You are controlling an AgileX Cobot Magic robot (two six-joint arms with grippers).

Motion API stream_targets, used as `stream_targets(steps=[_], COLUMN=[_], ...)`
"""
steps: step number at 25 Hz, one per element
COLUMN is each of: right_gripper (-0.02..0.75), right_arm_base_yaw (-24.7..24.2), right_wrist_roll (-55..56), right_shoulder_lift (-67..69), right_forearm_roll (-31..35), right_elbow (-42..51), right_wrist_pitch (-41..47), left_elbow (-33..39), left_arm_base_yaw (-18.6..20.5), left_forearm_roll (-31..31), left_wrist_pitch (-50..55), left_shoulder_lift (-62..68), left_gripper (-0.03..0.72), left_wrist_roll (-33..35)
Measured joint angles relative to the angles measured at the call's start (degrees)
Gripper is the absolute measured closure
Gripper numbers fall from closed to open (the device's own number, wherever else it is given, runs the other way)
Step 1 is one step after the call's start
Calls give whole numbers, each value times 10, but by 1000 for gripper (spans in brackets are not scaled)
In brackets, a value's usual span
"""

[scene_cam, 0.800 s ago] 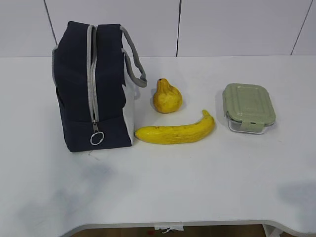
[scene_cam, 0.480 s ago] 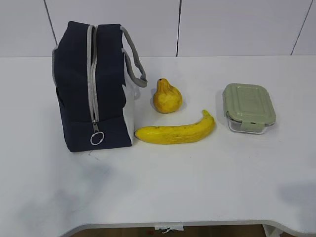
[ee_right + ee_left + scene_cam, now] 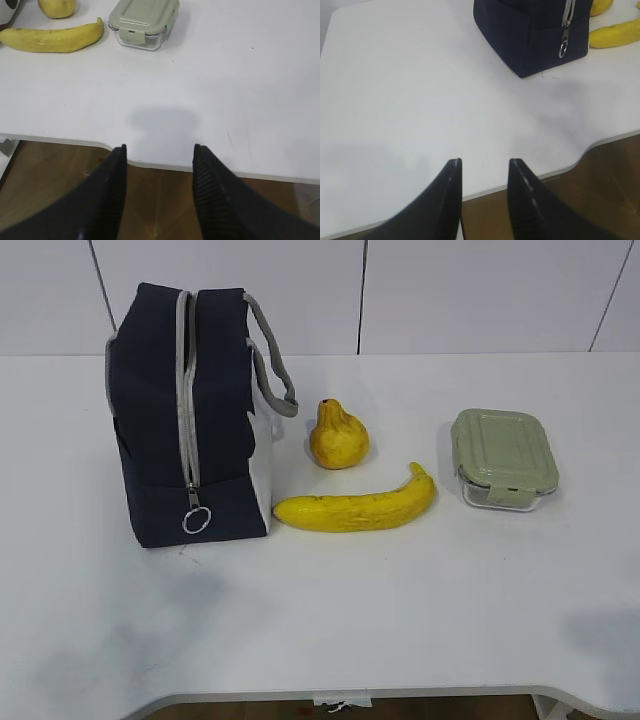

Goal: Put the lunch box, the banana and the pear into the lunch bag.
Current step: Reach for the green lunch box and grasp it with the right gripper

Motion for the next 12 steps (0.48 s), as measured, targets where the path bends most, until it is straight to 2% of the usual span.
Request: stream_targets(steps=[5,12], right_gripper=[403,402], right_arm_base_yaw=[0,0], right_wrist_roll=[7,57], right_shoulder_lift=[13,140], right_forearm_roll=[0,16], right_elbow=[-7,-15], right_wrist_pitch=[0,0], left_elbow=[0,0], left_arm_base_yaw=[0,0], left_forearm_roll=[0,0], left_wrist_pitch=[0,0], left_shoulder_lift=[0,0], left_gripper=[447,447], left_wrist_roll=[0,0])
